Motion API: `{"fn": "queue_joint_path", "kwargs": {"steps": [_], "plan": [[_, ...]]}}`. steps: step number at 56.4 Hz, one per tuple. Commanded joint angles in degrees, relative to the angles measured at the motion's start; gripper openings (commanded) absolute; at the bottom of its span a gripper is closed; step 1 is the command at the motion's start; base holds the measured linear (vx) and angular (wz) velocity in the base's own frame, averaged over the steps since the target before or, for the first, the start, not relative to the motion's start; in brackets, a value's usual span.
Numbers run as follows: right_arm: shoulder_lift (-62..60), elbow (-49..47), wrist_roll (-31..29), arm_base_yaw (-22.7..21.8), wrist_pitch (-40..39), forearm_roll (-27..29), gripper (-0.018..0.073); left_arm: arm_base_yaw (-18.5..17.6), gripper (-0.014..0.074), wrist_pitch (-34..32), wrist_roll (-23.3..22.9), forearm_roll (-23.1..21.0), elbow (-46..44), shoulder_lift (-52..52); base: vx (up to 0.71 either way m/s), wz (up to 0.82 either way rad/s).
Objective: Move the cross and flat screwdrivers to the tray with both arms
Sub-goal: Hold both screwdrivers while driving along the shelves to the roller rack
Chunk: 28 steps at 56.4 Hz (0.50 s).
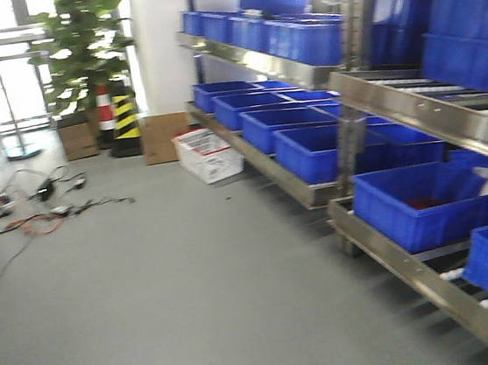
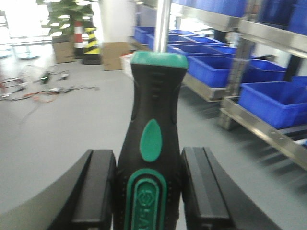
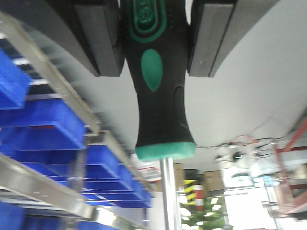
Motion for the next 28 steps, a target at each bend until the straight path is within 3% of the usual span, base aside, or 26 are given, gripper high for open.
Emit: {"fn": "queue_joint_path", "kwargs": {"steps": [1, 28], "plan": [[0.6, -1.7, -0.3, 0.0, -5.7, -0.2, -0.0008, 0.0, -0.0006, -5.5, -0.5, -0.6, -1.3, 0.7, 0.52, -0.60], [0.6, -1.7, -0.3, 0.0, -5.7, -0.2, -0.0008, 0.0, -0.0006, -5.5, -0.5, -0.5, -1.3, 0.7, 0.46, -0.72]]}}
